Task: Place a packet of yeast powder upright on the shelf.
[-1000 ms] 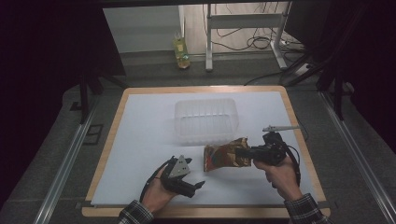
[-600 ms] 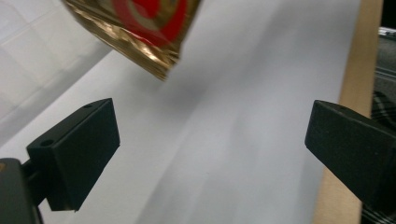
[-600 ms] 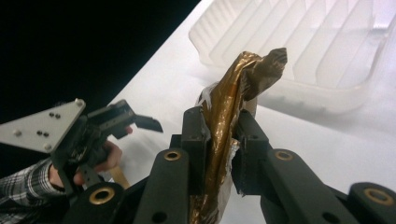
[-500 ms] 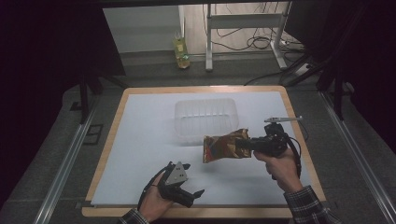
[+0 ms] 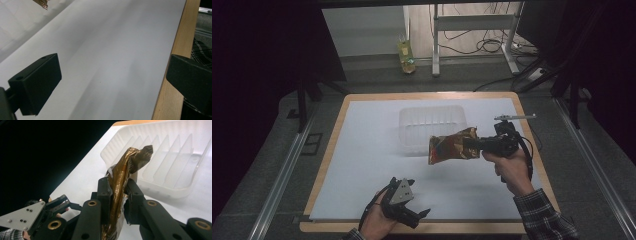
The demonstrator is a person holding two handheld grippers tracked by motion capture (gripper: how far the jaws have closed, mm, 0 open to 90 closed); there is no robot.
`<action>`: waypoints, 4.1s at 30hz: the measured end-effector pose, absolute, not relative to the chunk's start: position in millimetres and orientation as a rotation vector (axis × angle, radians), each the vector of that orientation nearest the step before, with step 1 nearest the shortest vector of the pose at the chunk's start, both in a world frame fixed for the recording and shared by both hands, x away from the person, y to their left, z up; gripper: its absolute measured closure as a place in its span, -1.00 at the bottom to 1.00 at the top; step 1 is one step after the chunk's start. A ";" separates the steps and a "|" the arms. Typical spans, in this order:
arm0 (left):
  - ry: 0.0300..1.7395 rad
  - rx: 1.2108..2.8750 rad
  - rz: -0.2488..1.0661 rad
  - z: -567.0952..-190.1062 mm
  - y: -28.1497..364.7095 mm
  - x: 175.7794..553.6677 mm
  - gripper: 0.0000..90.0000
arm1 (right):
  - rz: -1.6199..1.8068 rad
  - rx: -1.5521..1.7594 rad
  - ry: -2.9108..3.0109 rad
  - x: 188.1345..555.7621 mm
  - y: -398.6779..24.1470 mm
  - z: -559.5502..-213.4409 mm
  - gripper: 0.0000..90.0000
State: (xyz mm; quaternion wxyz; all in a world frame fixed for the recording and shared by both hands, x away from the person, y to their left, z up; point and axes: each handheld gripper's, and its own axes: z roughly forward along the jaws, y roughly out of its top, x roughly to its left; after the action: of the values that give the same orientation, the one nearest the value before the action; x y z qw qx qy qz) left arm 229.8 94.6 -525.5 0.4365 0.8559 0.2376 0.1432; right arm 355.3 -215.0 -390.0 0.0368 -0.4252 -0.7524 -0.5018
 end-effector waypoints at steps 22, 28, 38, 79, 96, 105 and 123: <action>0.576 2.141 0.365 -527.3 93.2 230.3 -1.00 | -1.542 -1.356 -2.289 393.7 -191.8 -376.1 0.70; 0.572 2.145 0.367 -527.8 92.3 230.1 -1.00 | -1.541 -1.367 -2.293 404.4 -182.3 -372.4 0.70; 0.569 2.146 0.360 -528.4 90.7 230.2 -0.99 | -1.525 -1.377 -2.300 421.5 -162.9 -372.0 0.70; 0.578 2.136 0.358 -528.0 93.0 231.1 -1.00 | -1.348 -1.430 -2.412 475.1 -90.7 -398.7 0.69; 0.600 2.108 0.337 -527.4 97.3 232.9 -1.00 | -1.335 -1.428 -2.425 484.7 -67.3 -417.1 0.69; 0.594 2.113 0.334 -527.7 96.4 232.7 -0.99 | -1.366 -1.456 -2.360 492.0 -69.1 -426.0 0.69; 0.597 2.117 0.337 -528.2 97.8 233.4 -0.99 | -1.412 -1.339 -2.487 487.2 -71.7 -417.8 -0.05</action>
State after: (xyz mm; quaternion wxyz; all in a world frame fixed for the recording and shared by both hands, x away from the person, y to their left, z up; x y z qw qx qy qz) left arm 233.4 97.8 -528.2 0.4422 0.8533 0.2408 0.1359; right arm 487.2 -71.7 -417.8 -0.0083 -0.4241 -0.7874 -0.4472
